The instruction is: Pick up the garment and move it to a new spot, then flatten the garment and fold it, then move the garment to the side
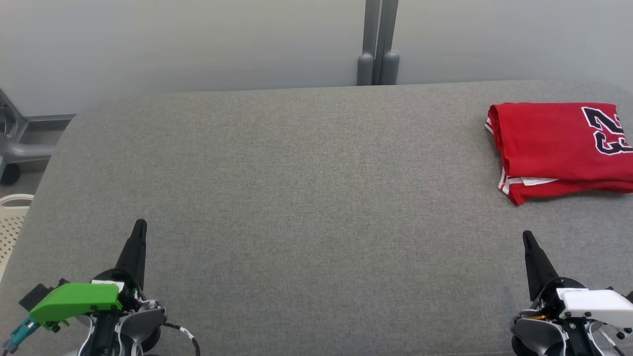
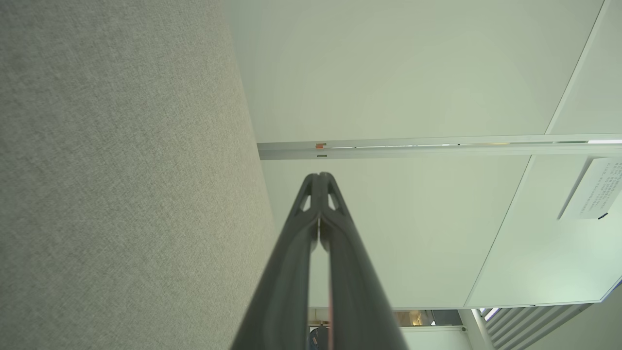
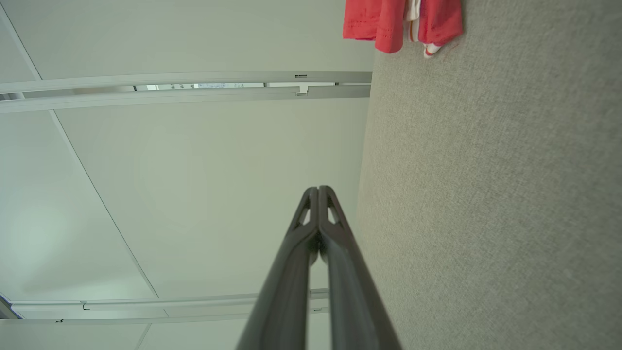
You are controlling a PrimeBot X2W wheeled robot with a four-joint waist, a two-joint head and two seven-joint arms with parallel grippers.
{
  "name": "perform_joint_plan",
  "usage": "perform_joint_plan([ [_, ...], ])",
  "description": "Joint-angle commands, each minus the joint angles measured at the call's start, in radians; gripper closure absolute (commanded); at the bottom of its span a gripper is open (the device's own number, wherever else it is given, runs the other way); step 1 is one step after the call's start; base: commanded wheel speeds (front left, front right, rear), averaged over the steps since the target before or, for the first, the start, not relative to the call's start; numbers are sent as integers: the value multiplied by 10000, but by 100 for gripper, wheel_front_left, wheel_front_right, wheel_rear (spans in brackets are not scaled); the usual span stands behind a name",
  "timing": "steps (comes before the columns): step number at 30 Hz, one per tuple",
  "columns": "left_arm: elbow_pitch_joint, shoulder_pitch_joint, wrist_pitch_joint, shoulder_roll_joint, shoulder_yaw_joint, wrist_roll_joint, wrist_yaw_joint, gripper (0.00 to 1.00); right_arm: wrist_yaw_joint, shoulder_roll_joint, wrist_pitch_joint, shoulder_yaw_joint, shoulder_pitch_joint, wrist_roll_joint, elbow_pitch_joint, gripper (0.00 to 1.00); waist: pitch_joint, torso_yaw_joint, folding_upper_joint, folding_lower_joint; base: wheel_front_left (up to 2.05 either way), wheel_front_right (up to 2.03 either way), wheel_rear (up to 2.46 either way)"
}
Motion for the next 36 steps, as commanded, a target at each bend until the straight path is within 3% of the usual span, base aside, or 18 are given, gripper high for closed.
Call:
perform_joint_plan([
  [1,-34,-117,18,5,18,21,-55,100,4,-46,18,-23,-74,25,-41,100,0,0,0,0,0,0,0],
  [36,-36,-117,17,5,17,20,-55,100,4,-45,18,-22,-73,23,-41,100,0,0,0,0,0,0,0],
])
